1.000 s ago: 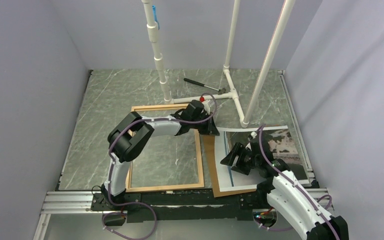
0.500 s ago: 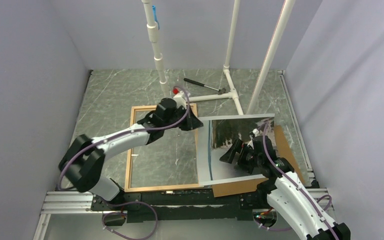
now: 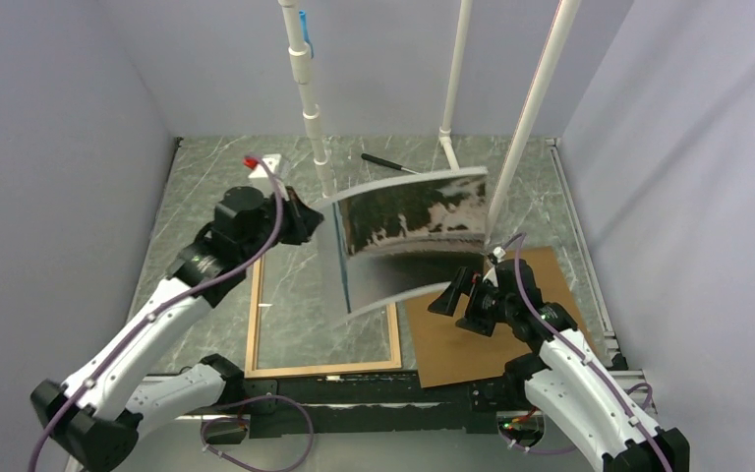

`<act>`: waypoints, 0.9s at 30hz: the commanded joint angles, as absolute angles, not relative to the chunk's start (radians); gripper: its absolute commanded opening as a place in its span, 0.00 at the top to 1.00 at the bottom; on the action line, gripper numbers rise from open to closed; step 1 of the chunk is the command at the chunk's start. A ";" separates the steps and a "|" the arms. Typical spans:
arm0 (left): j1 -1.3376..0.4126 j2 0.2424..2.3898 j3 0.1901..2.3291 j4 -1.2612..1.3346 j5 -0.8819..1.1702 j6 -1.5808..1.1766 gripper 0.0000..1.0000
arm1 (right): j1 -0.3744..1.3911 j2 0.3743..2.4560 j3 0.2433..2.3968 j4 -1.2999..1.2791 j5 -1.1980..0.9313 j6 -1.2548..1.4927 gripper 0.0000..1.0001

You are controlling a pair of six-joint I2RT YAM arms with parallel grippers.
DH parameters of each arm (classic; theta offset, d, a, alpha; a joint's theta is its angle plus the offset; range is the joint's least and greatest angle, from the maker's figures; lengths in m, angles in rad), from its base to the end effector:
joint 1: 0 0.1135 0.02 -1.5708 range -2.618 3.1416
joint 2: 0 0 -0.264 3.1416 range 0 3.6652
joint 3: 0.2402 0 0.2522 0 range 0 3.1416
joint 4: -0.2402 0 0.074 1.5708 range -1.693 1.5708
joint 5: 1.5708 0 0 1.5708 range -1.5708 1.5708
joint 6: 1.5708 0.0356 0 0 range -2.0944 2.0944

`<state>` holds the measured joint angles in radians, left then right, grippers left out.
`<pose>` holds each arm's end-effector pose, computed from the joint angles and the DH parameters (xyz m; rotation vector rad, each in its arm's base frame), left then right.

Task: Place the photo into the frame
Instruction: Pick up the photo from the corner of the board, then turn over the photo from the photo frame.

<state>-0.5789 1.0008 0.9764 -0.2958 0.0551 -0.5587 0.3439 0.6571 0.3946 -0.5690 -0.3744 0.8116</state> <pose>0.1897 -0.1263 0.3553 0.0593 1.9760 -0.8145 0.1230 0.0579 0.1900 0.4101 2.5313 0.9470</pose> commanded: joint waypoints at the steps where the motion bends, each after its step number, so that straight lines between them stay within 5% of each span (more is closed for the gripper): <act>1: -0.567 0.903 1.132 -0.545 -0.152 -0.429 1.00 | 0.348 0.675 0.452 -0.511 -0.419 0.803 0.00; 9: -0.568 0.839 1.321 -0.711 -0.338 -0.323 1.00 | 0.349 0.709 0.494 -0.482 -0.446 0.792 0.00; 22: -0.732 0.902 1.327 -0.605 0.057 -0.221 1.00 | 0.344 0.712 0.539 -0.474 -0.470 0.802 0.00; 27: -0.851 0.971 1.193 -0.485 0.030 -0.287 1.00 | 0.311 0.717 0.539 -0.477 -0.500 0.811 0.00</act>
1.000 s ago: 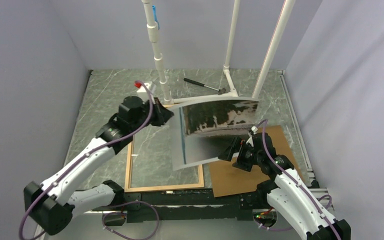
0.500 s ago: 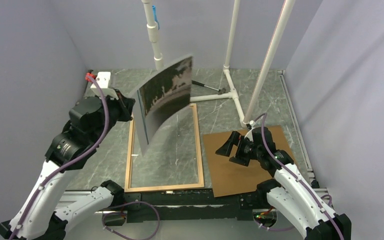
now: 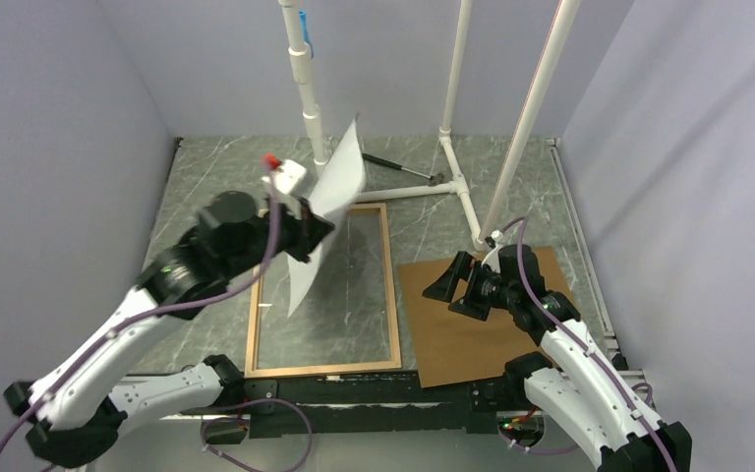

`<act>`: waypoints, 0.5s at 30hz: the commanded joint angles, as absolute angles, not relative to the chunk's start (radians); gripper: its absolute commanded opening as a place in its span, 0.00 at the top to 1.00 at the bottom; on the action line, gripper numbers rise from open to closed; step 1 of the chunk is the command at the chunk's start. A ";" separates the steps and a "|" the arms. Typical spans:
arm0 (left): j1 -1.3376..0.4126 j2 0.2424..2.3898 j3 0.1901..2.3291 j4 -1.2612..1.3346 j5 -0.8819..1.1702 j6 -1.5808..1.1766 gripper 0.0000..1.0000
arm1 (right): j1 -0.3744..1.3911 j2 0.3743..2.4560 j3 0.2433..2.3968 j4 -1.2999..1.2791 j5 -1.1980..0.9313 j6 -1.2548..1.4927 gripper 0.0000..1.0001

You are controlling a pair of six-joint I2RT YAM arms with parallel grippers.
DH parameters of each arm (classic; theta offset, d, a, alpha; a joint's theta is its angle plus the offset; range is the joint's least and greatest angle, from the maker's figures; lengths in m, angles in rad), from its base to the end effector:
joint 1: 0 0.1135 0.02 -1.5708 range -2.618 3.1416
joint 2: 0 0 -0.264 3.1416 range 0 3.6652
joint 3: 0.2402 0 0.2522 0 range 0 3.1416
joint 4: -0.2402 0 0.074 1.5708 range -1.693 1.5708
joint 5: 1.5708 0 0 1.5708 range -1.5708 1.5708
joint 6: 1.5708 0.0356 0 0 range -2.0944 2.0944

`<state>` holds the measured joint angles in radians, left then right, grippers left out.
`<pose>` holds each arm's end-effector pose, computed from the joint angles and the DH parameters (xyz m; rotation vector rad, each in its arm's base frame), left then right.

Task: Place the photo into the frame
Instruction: Turn over the photo from the photo frame.

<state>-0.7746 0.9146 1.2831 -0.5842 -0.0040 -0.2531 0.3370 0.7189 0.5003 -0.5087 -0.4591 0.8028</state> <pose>0.1237 -0.1208 0.4434 0.4732 1.7851 -0.7272 0.1388 0.0653 0.2224 0.3159 2.4456 1.0762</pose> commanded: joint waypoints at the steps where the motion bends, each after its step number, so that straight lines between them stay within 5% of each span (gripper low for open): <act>1: -0.880 0.988 1.174 -0.465 0.023 -0.300 1.00 | 0.297 0.715 0.538 -0.482 -0.510 0.813 0.00; 15: -1.206 1.320 1.147 -0.307 -0.029 -0.445 0.98 | 0.157 0.720 0.648 -0.710 -0.378 0.691 0.00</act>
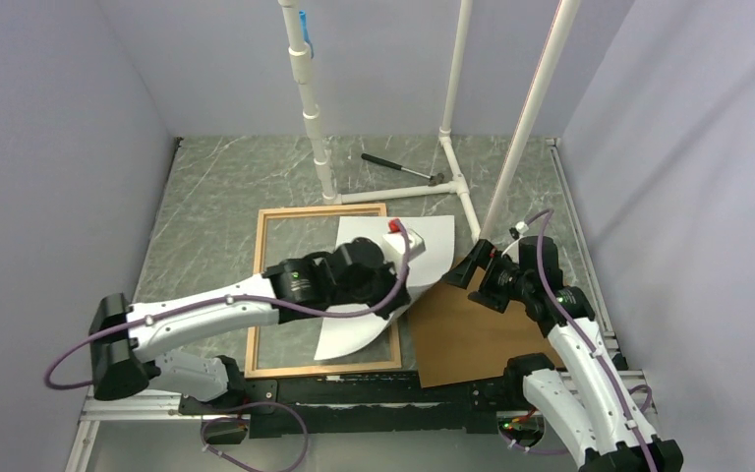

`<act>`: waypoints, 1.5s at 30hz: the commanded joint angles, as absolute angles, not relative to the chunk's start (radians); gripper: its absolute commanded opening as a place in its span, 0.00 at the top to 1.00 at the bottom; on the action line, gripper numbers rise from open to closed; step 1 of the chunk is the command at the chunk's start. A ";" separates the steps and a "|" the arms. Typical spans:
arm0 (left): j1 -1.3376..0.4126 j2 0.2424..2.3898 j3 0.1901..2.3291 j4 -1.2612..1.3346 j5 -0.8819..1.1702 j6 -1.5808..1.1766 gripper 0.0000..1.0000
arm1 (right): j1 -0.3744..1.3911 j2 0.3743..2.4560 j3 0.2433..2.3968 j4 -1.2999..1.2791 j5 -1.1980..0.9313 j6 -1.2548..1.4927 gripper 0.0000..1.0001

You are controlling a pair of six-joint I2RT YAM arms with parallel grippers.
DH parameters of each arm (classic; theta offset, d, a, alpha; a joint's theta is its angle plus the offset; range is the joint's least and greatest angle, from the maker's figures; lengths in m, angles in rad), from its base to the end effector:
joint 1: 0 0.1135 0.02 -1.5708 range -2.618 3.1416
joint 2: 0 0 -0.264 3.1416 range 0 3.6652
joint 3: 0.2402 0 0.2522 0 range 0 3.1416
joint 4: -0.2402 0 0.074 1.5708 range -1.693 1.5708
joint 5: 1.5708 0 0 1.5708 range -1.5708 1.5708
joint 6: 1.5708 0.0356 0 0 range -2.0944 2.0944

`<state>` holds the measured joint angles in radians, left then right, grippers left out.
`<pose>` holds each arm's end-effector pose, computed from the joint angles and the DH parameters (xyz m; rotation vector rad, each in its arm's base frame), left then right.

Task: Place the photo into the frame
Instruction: Turn over the photo from the photo frame, then move the photo to the photo frame.

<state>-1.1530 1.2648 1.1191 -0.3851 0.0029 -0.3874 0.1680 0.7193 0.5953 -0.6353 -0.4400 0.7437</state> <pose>0.1160 -0.2615 0.3336 0.8391 2.0787 -0.8960 0.1443 0.0399 0.2436 0.4664 2.3981 0.9482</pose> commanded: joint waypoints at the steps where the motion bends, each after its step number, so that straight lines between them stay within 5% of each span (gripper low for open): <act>1: -1.216 1.340 1.154 -0.315 -0.042 -0.453 0.94 | 0.155 0.723 0.649 -0.715 -0.373 0.686 0.00; 5: -1.228 1.382 1.167 -0.345 -0.050 -0.472 0.37 | 0.146 0.727 0.628 -0.718 -0.372 0.678 0.00; 8: -1.229 1.369 1.145 -0.351 -0.074 -0.492 0.17 | 0.139 0.726 0.612 -0.717 -0.368 0.673 0.00; 11: -1.229 1.316 1.090 -0.328 -0.090 -0.513 0.08 | 0.132 0.726 0.587 -0.706 -0.367 0.669 0.00; 32: -0.966 1.096 0.704 -0.142 0.079 -0.915 0.05 | 0.122 1.009 0.408 -0.303 -0.542 0.658 0.02; 45: -0.825 0.994 1.020 -0.312 0.003 -0.795 0.05 | 0.128 1.136 0.384 -0.120 -0.600 0.665 0.01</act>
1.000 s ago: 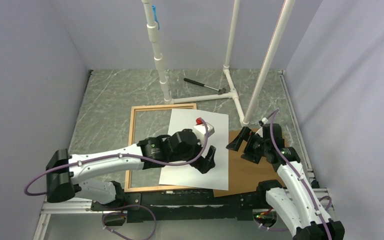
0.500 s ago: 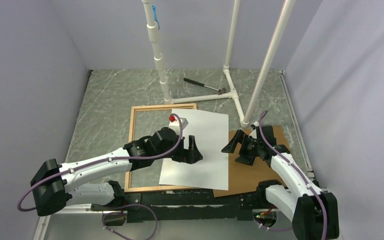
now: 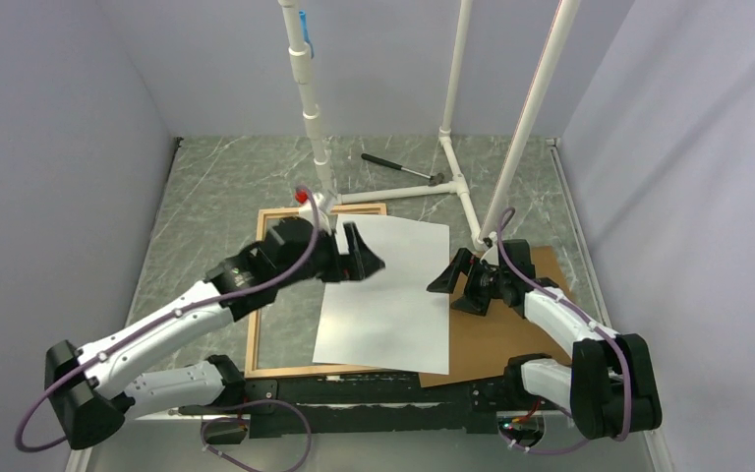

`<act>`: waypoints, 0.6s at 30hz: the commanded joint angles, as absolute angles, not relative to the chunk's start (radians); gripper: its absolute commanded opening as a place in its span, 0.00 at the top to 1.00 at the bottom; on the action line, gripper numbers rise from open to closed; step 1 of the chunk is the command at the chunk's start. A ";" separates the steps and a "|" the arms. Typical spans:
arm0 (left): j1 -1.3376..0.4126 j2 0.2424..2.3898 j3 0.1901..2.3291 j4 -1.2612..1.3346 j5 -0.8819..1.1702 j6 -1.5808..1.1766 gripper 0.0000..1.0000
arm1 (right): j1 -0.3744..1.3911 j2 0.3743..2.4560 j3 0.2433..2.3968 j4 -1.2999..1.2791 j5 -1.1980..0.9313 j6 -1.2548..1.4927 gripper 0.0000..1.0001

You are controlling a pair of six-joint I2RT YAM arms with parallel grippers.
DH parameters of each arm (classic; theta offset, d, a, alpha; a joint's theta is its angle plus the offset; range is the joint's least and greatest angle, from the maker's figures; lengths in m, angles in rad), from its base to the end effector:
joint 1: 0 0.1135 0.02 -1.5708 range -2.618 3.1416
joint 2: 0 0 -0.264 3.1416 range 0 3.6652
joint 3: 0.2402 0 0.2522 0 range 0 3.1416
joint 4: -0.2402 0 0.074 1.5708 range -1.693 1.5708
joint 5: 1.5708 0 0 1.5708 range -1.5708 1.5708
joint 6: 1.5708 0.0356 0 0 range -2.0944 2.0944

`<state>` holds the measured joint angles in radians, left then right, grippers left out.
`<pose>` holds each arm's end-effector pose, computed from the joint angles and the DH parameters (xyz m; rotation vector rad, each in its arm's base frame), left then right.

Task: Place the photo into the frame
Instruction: Move the photo to the photo frame.

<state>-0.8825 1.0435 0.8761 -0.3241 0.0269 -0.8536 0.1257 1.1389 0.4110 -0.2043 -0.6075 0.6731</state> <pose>0.1487 -0.1823 0.3083 0.0507 2.2505 -1.0484 0.1897 0.0445 0.1522 0.4401 2.5568 1.0770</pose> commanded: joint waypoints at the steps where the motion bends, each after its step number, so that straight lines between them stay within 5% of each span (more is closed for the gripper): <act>1: -0.803 0.995 1.050 -0.307 0.010 -0.790 0.05 | 0.134 1.135 0.375 -0.105 -0.599 0.670 0.01; 8: -0.730 1.030 1.201 -0.350 0.059 -0.771 0.04 | 0.186 1.179 0.371 -0.046 -0.569 0.698 0.01; 18: -0.725 0.952 0.989 -0.256 0.066 -0.832 0.05 | 0.358 1.194 0.433 -0.007 -0.475 0.767 0.01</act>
